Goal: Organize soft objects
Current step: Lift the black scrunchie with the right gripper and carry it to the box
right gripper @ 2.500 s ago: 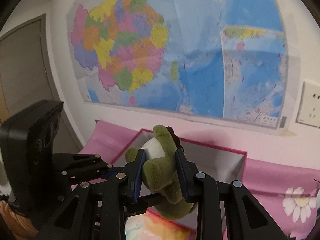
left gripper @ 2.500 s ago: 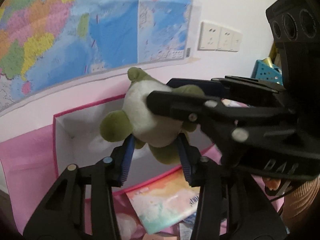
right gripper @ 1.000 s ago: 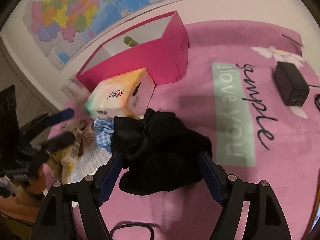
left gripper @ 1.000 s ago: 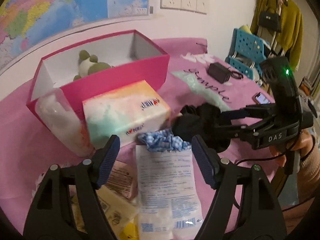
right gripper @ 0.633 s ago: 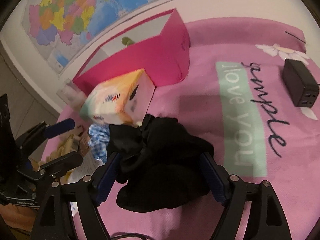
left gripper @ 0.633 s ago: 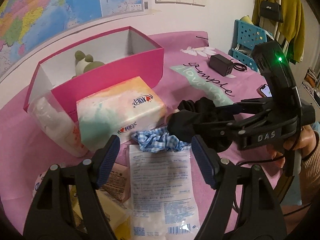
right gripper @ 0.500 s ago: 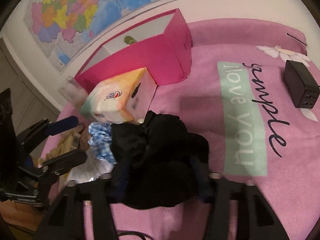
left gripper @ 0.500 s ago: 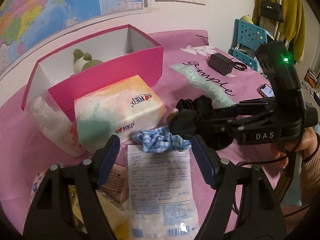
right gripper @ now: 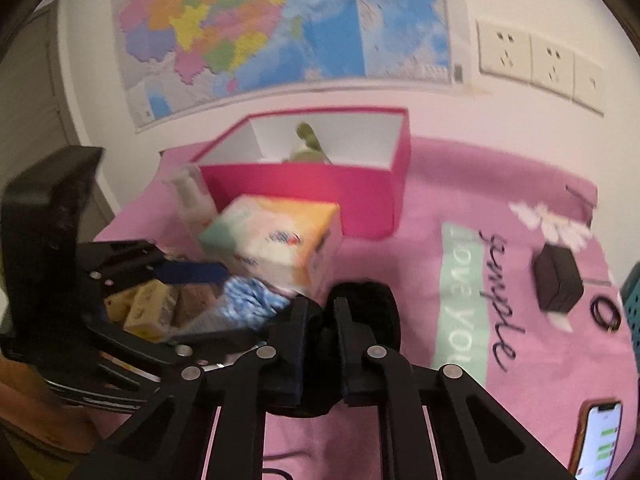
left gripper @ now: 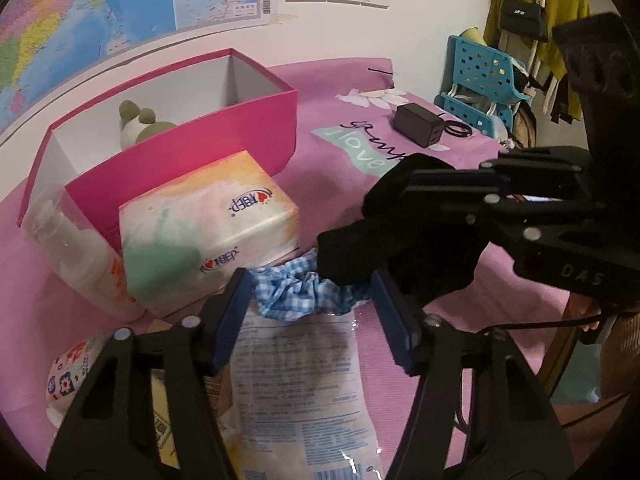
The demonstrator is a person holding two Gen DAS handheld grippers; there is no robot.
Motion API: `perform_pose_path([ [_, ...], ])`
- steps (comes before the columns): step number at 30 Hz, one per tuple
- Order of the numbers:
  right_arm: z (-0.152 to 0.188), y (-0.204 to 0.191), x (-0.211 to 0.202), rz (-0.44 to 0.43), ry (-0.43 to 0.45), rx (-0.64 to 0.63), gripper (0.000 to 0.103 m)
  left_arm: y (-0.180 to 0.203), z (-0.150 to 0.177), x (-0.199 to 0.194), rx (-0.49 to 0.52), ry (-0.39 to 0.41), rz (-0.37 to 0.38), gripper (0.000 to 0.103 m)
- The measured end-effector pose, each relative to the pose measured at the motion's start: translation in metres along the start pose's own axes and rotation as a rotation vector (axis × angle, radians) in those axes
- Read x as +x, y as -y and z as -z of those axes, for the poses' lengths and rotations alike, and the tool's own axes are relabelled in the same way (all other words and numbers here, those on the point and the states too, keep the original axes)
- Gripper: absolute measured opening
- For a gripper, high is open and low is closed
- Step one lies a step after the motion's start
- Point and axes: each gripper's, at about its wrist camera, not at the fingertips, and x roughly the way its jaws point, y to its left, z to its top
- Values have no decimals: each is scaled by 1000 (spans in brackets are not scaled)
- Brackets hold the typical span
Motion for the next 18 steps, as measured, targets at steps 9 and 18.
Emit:
perform_pose_path([
  [9,-23,-7,-11,-58,65,-30,6,3,-5,-11,11,27,69,56],
  [18,-65,-14,-24,-112,164,-77,5,-7,-30,-24,-16,87,73,40],
])
